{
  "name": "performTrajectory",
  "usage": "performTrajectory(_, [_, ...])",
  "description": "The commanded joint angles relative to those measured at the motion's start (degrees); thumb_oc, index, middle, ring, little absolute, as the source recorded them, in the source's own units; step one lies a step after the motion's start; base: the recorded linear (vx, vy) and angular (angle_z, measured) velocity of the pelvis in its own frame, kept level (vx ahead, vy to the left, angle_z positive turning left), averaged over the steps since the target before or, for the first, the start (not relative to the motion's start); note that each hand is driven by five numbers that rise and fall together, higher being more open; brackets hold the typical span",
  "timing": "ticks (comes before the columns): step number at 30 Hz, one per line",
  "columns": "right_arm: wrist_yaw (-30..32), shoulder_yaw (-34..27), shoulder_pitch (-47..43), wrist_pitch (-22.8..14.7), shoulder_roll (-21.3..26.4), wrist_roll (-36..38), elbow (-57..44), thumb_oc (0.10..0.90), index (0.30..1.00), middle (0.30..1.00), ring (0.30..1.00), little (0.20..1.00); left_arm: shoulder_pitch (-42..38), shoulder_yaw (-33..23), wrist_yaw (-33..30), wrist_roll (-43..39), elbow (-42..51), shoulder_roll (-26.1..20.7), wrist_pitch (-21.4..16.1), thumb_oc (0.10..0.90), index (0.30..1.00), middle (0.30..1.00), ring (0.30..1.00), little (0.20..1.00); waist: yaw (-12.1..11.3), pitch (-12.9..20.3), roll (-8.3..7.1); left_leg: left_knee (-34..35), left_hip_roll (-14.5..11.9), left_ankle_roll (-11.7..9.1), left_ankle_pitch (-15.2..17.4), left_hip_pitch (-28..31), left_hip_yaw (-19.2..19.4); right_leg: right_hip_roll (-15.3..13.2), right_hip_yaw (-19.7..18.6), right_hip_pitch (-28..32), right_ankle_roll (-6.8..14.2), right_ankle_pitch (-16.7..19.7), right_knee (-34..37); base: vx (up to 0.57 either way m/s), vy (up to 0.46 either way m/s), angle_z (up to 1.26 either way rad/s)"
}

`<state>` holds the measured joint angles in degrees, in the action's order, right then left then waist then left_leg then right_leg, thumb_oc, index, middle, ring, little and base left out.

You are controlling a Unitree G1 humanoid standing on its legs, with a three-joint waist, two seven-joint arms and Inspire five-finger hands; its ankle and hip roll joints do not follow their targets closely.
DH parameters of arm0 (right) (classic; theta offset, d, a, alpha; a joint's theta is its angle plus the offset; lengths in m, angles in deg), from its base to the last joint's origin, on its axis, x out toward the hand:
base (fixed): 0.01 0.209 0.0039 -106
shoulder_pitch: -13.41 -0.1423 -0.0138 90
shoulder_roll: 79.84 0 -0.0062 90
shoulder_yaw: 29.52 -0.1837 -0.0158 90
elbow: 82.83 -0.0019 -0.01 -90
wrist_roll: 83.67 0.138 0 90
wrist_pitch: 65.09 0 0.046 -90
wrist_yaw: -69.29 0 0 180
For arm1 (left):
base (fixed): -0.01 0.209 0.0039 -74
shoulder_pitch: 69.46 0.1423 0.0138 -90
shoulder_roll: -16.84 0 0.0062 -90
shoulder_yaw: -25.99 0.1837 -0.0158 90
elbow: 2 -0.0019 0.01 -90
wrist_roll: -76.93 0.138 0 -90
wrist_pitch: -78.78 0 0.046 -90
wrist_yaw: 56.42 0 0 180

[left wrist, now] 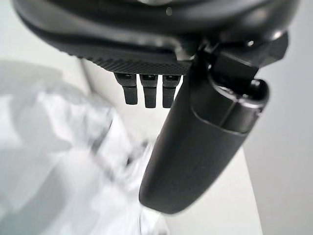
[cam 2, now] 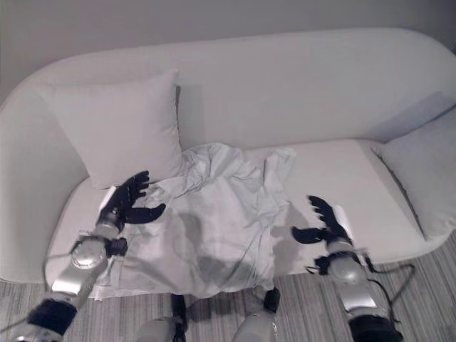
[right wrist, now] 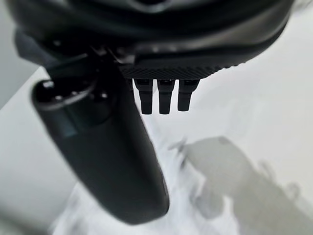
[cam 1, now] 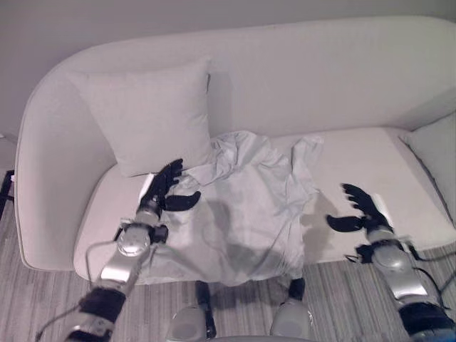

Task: Hang the clothes on the sofa on the clothes rack.

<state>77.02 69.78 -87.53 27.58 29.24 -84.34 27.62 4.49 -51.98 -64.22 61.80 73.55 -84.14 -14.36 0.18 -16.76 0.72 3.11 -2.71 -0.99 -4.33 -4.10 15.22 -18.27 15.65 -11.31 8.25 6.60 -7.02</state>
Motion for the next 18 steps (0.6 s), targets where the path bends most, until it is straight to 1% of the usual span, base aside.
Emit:
performTrajectory(1, [4.67,1.62,-14.78,-3.57,5.32,2.53,3.45,0.8,0.9,0.9,0.9,0.9,-5.48,1.53,-0.98,4.97,3.04,-0.54,-4.81,0.8,0.9,0.9,0.9,0.9,-2.79,1.37,-1.41,1.89,-2.37,-4.34,4.1,0.29,-4.04,3.87,-2.18,3.45,0.85,0.07,7.29,-0.06,0.074,0.13])
performTrajectory(2, [4.87,3.64,-17.56,-3.22,5.16,2.1,3.81,0.8,0.9,0.9,0.9,0.9,-6.17,2.3,-1.14,5.6,3.23,-0.69,-4.51,0.8,0.9,0.9,0.9,0.9,-2.78,0.88,-1.62,1.89,-2.1,-4.29,3.88,-0.24,-3.9,4.6,-3.27,2.83,0.71,1.27,9.0,-0.07,-0.005,0.26])
performTrajectory(3, [6.01,5.14,-20.84,-3.33,5.71,1.29,4.29,0.8,0.9,0.9,0.9,0.9,-6.92,2.36,-1.9,5.08,3.16,-0.81,-4.81,0.8,0.9,0.9,0.9,0.9,-3.29,0.39,-1.65,1.89,-2.42,-4.52,3.81,-1.17,-3.8,4.79,-2.94,2.83,1.56,2.86,11.63,-0.1,-0.028,0.26])
performTrajectory(4, [6.61,6.25,-23.48,-3.1,5.8,1.42,5.56,0.8,0.9,0.9,0.9,0.9,-7.85,2.93,-2.09,4.85,3.01,-0.89,-5.02,0.8,0.9,0.9,0.9,0.9,-3.28,0.36,-1.85,1.89,-2.44,-4.69,3.15,-2.37,-3.73,4.73,-2.8,1.66,1.78,3.46,12.02,-0.1,-0.027,0.1])
performTrajectory(5, [7.81,8.26,-27.42,-2.71,6.25,1.35,8.59,0.8,0.9,0.9,0.9,0.9,-9.65,4.14,-2.74,4.4,1.82,-0.65,-5.24,0.8,0.9,0.9,0.9,0.9,-3.34,0.31,-1.78,1.89,-2.58,-4.93,2.59,-3.69,-3.72,4.9,-2.84,0.25,1.92,3.91,12.02,-0.07,-0.005,0.03])
performTrajectory(6, [7.84,8.47,-27.81,-2.82,6.25,1.42,8.86,0.8,0.9,0.9,0.9,0.9,-9.81,4.03,-2.74,4.39,1.71,-0.64,-5.3,0.8,0.9,0.9,0.9,0.9,-3.2,0.48,-1.84,1.89,-2.49,-4.88,2.35,-4.14,-3.73,4.81,-2.87,-0.19,1.88,4.09,12.02,-0.05,0.011,-0.04])
performTrajectory(7, [8.67,10.37,-32.71,-1.93,7.81,0.25,12.14,0.8,0.9,0.9,0.9,0.9,-11.88,4.87,-3.48,4.38,0.41,-1.12,-5.3,0.8,0.9,0.9,0.9,0.9,-3.32,0.3,-1.78,1.89,-2.73,-5.17,1.79,-5.5,-4.11,4.97,-3.22,-1.67,2.12,3.94,12.02,0.0,0.0,0.0])
performTrajectory(8, [9.12,11.39,-35.0,-1.17,8.72,-1.24,13.19,0.8,0.9,0.9,0.9,0.9,-12.44,4.96,-3.95,5.13,0.22,-1.13,-4.97,0.8,0.9,0.9,0.9,0.9,-3.2,-0.14,-1.64,1.89,-2.91,-5.38,1.6,-5.94,-4.3,5.21,-3.43,-2.22,2.16,3.95,12.02,-0.03,0.032,-0.02])
performTrajectory(10, [10.68,11.71,-37.79,-0.51,9.88,-2.74,13.38,0.8,0.9,0.9,0.9,0.9,-13.41,5.29,-4.8,6.06,0.28,-1.12,-4.97,0.8,0.9,0.9,0.9,0.9,-2.93,-0.82,-1.55,1.89,-3.03,-5.62,0.96,-7.5,-4.56,5.21,-3.55,-3.69,2.41,4.36,12.02,-0.03,0.027,-0.01])
performTrajectory(14, [12.0,12.24,-40.49,-0.53,10.79,-2.84,14.88,0.8,0.9,0.9,0.9,0.9,-15.01,6.01,-5.68,6.24,-0.6,-1.23,-5.22,0.8,0.9,0.9,0.9,0.9,-2.59,-1.51,-1.77,1.89,-3.19,-5.92,0.44,-8.91,-4.73,5.19,-3.54,-5.08,2.69,5.02,12.02,0.0,0.0,0.0])
performTrajectory(16, [11.78,13.23,-41.96,0.29,11.9,-3.58,16.38,0.8,0.9,0.9,0.9,0.9,-15.61,6.23,-6.09,6.72,-0.74,-1.43,-5.03,0.8,0.9,0.9,0.9,0.9,-2.45,-2.4,-2.0,1.89,-3.37,-6.2,0.43,-9.63,-4.82,5.32,-3.87,-5.72,2.77,5.17,12.02,0.0,0.0,0.0])
performTrajectory(18, [11.8,13.25,-42.37,0.15,12.11,-3.15,16.88,0.8,0.9,0.9,0.9,0.9,-16.31,6.13,-6.39,6.62,-0.89,-1.57,-5.05,0.8,0.9,0.9,0.9,0.9,-2.28,-2.95,-2.24,1.89,-3.23,-6.19,0.01,-10.68,-4.97,5.22,-4.05,-6.72,2.76,5.56,12.02,0.0,0.0,0.0])
